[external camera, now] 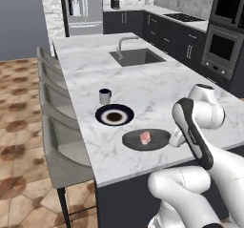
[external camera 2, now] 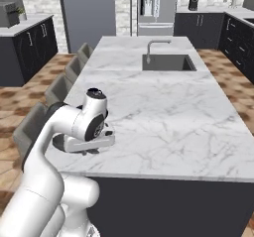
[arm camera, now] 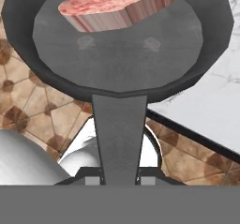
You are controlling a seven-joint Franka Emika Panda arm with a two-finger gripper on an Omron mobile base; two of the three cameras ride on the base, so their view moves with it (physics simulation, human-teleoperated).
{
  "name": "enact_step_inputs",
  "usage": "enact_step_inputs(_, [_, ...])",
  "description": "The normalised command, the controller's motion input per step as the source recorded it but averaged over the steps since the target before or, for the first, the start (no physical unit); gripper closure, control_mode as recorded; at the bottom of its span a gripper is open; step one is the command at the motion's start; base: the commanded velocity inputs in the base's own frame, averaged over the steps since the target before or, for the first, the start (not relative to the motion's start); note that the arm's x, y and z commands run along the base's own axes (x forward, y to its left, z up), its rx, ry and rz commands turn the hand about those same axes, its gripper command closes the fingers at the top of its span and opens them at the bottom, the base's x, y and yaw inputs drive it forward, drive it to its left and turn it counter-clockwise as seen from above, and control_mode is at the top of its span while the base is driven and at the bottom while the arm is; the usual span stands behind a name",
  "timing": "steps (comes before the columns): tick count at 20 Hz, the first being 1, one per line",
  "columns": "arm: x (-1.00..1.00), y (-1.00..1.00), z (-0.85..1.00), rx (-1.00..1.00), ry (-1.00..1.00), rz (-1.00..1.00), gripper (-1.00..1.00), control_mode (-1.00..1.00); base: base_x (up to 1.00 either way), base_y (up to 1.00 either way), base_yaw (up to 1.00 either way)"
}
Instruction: Pick up the pan with the steak in it and place it on the dining table. Then place the steak on the plate.
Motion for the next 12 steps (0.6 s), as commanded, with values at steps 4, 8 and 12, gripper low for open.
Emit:
enact_step_inputs(4, [0.58, 0.15, -0.46, 0.0, 0.0, 0.0, 1.0, -1.0, 0.0, 0.0, 0.0])
enact_step_inputs(8, [0.61, 0.2, -0.47, 0.0, 0.0, 0.0, 1.0, -1.0, 0.0, 0.0, 0.0])
enact_step_inputs(12, [0.56, 0.18, -0.45, -0.01, 0.0, 0.0, 1.0, -1.0, 0.0, 0.0, 0.0])
